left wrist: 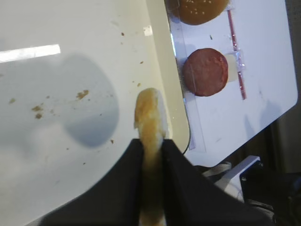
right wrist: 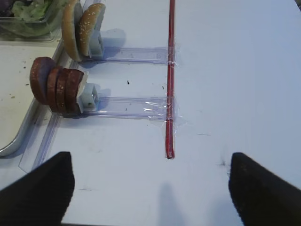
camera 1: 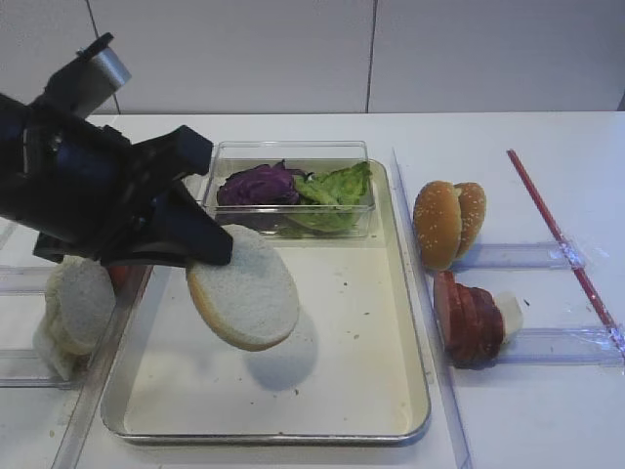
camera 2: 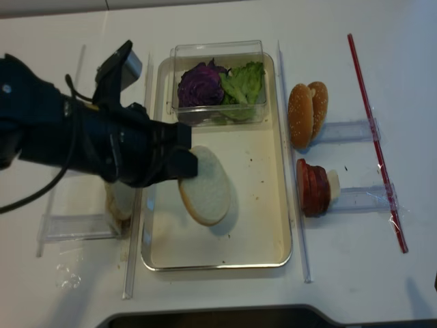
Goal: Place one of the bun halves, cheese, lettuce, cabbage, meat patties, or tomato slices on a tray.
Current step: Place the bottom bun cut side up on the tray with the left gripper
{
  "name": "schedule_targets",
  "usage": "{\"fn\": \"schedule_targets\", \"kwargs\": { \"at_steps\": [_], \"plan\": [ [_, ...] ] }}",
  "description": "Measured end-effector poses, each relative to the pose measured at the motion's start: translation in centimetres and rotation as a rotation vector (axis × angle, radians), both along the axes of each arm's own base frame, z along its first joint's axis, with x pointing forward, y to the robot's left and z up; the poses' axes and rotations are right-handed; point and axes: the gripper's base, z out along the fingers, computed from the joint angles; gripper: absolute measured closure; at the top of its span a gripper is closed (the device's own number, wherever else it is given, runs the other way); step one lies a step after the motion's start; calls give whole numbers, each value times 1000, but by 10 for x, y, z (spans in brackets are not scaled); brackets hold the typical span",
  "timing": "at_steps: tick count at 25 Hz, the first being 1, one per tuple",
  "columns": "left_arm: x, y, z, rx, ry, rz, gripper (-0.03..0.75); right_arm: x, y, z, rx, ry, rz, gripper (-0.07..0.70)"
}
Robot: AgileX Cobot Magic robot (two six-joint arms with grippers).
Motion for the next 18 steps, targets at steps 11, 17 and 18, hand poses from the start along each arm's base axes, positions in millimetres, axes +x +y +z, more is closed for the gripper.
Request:
{"fn": "schedule_targets", "kwargs": {
  "at_steps": [11,17,18],
  "plan": [
    [33,-23,-46,-99,87,-58,614,0,0,0,0,0,0,-56],
    [45,-16,-65,-75,116,-36,614,0,0,0,0,0,0,-56],
    [47,-15,-67,-74,117,-32,614,0,0,0,0,0,0,-56]
  ]
}}
